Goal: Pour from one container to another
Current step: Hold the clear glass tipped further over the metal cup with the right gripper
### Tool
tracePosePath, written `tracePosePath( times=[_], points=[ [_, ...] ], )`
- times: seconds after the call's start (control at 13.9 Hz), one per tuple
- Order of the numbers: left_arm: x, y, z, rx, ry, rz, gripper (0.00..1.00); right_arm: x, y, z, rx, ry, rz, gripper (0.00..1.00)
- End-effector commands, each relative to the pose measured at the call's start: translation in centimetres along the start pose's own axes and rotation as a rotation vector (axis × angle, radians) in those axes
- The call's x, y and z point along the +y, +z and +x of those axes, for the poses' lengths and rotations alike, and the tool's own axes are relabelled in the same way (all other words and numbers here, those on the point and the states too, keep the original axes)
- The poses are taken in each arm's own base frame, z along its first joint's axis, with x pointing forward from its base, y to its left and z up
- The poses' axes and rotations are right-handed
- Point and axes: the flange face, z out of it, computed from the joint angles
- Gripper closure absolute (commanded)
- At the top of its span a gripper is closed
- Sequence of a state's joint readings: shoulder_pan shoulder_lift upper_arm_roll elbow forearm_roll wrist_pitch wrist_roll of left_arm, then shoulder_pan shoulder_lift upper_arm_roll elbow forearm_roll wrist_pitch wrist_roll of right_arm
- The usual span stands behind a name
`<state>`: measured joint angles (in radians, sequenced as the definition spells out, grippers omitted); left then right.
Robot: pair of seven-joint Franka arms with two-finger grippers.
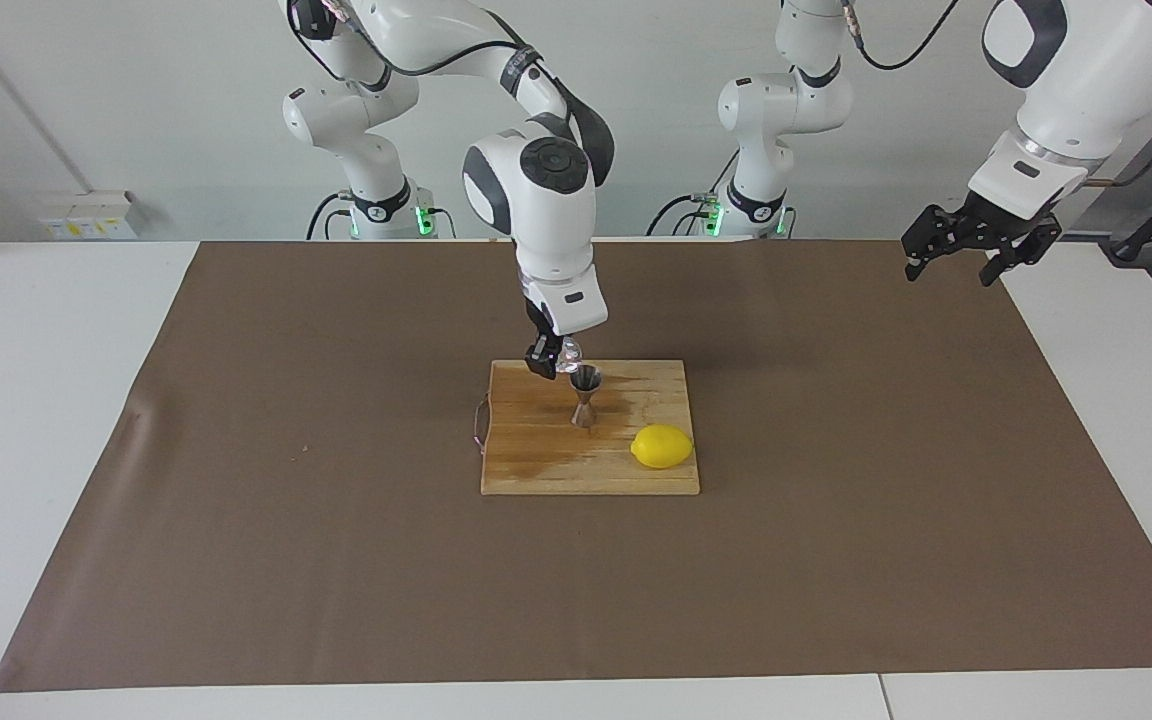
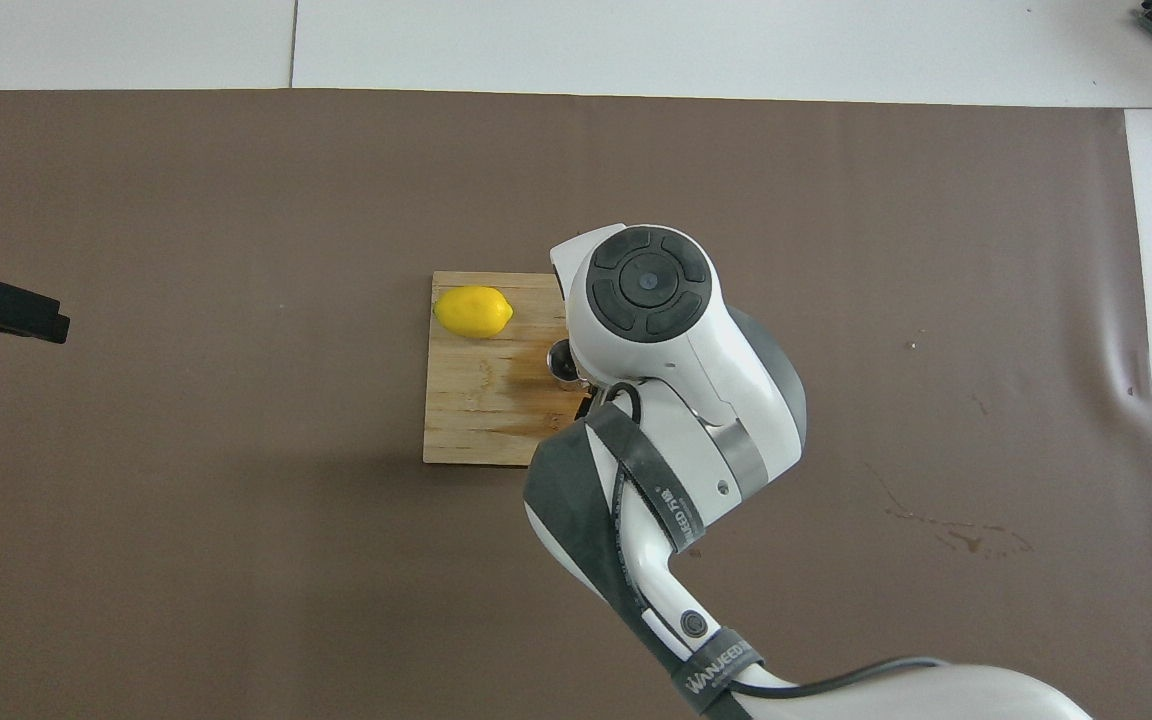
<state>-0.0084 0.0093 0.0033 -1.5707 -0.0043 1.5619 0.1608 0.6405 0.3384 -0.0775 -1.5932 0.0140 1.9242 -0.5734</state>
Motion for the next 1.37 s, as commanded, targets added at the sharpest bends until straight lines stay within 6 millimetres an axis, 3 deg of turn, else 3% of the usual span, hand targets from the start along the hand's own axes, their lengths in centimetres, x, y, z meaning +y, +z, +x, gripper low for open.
tracePosePath(
  times=[0.0, 0.43, 1.29],
  points=[
    [-0.1, -0.2, -0.8, -0.001, -0.003, 0.015, 0.0, 0.4, -0.4, 0.8, -0.037, 0.002, -0.028, 0.95],
    [-0.1, -0.2, -0.8, -0.001, -0.003, 0.015, 0.0, -0.6, 0.3, 1.6, -0.059, -0.011, -0.021, 0.95],
    [-0.1, -0.2, -0.8, -0.001, -0.003, 0.015, 0.0, -0.4, 0.7, 1.9, -0.098, -0.025, -0.038, 0.96]
  ],
)
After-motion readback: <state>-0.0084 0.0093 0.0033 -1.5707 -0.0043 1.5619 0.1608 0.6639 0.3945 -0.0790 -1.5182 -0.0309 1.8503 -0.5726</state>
